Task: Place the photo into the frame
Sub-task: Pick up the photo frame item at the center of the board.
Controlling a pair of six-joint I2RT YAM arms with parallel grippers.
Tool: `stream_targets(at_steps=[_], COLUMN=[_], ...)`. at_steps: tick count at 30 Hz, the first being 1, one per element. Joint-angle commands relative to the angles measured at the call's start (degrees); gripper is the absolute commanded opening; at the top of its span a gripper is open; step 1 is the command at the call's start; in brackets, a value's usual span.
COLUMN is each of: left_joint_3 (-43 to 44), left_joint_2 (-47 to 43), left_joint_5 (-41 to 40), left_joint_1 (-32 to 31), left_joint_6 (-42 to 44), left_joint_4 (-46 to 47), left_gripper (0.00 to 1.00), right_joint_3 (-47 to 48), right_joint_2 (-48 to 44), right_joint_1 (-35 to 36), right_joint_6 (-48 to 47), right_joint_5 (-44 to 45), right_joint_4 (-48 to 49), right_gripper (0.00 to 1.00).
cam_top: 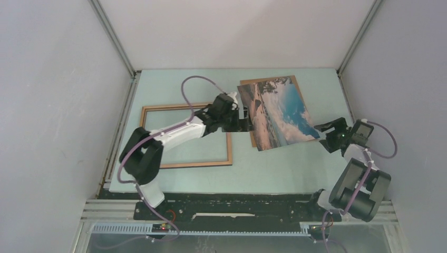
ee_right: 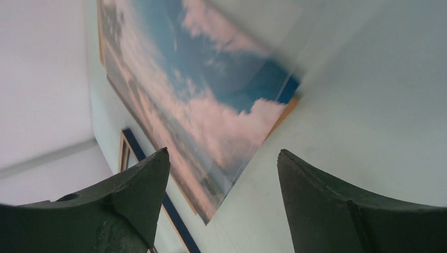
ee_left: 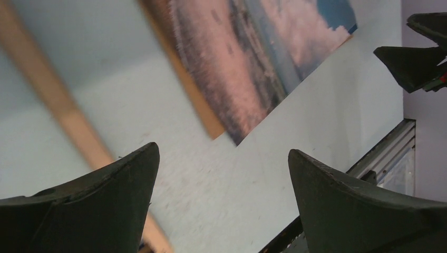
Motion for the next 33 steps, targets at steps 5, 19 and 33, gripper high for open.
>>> stream_targets(at_steps=[5, 19, 33], left_joint_3=[25.2, 31.7, 26.7], left_joint_2=[19.2, 31.8, 32.3], left_joint_5=[7.7, 11.4, 4.3], left_joint_1=[-3.3, -4.5, -4.5], left_joint_6=[-0.5, -3.1, -1.0], left_joint_4=[-0.9, -3.0, -3.3], left_gripper=[1.0, 1.0, 1.0], right_joint_3=[5.4, 14.3, 11.6], right_joint_2=[8.7, 27.7, 31.0], right_joint_1=[-4.9, -9.7, -10.5], right_joint_6=[-2.3, -3.8, 3.4], right_joint_5=[4.3, -7.4, -16.6], right_joint_4=[6.8, 8.6, 24.6], right_gripper=[0.81, 0.69, 0.63])
